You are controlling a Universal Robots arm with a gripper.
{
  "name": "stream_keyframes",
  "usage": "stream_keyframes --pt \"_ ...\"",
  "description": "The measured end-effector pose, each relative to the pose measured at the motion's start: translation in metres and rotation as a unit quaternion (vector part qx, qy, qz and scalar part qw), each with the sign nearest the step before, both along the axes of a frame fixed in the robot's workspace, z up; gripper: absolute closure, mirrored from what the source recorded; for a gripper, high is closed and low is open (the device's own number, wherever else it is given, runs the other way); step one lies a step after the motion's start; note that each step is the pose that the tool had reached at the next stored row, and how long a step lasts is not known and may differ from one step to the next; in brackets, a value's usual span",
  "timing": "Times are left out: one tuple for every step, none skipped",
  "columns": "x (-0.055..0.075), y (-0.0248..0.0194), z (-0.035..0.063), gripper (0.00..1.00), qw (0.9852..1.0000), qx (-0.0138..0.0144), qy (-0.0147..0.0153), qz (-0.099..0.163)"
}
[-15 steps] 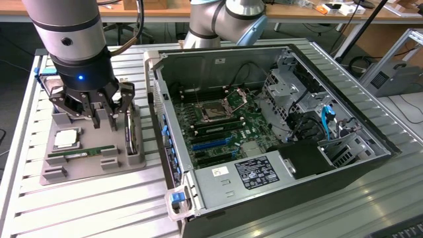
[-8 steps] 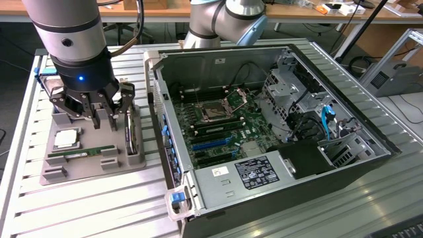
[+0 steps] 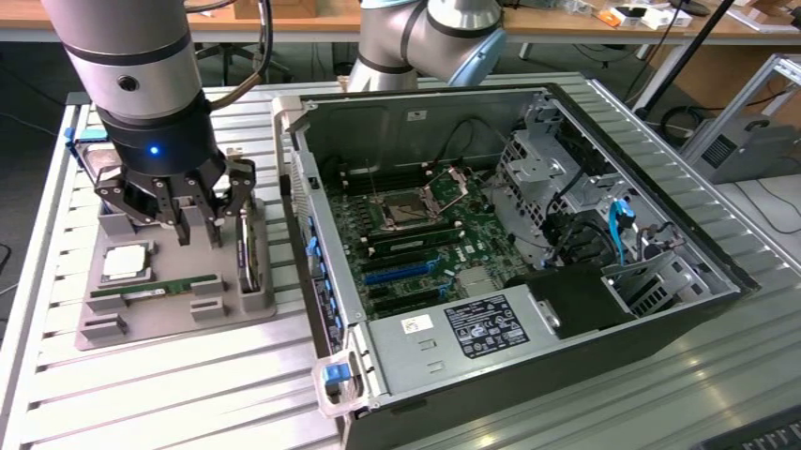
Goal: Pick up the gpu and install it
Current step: 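Pick up the gpu and move the gpu toward the slot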
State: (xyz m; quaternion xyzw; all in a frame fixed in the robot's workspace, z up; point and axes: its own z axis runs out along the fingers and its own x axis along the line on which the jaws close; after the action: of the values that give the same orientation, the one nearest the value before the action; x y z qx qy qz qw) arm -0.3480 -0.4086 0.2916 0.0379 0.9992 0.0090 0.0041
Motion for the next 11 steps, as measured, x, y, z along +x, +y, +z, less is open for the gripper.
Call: stream_keyframes --pt "0.0 0.0 -0.0002 0.64 1.0 0.0 0.0 0.0" --pt "0.0 0.0 -0.0004 0.64 1.0 -0.0001 0.0 0.0" --pt "0.0 0.0 -0.0006 0.64 1.0 -0.0001 0.0 0.0" --pt "0.0 -0.0001 -0.0008 0.64 1.0 -0.0002 0.0 0.0" --pt "0.0 -0.0001 -0.0011 0.64 1.0 -0.0002 0.0 0.0" --pt "0.0 -0.0001 -0.0014 0.64 1.0 -0.0003 0.0 0.0" --pt "0.0 -0.0001 -0.0016 0.64 1.0 -0.0003 -0.0001 0.0" --pt "0.0 -0.0002 -0.0017 0.64 1.0 -0.0003 0.0 0.0" --pt "0.0 -0.0002 -0.0019 0.64 1.0 -0.0004 0.0 0.0" --pt "0.0 -0.0002 -0.0021 0.64 1.0 -0.0004 0.0 0.0" --pt "0.0 -0.0003 -0.0023 0.64 1.0 -0.0004 0.0 0.0"
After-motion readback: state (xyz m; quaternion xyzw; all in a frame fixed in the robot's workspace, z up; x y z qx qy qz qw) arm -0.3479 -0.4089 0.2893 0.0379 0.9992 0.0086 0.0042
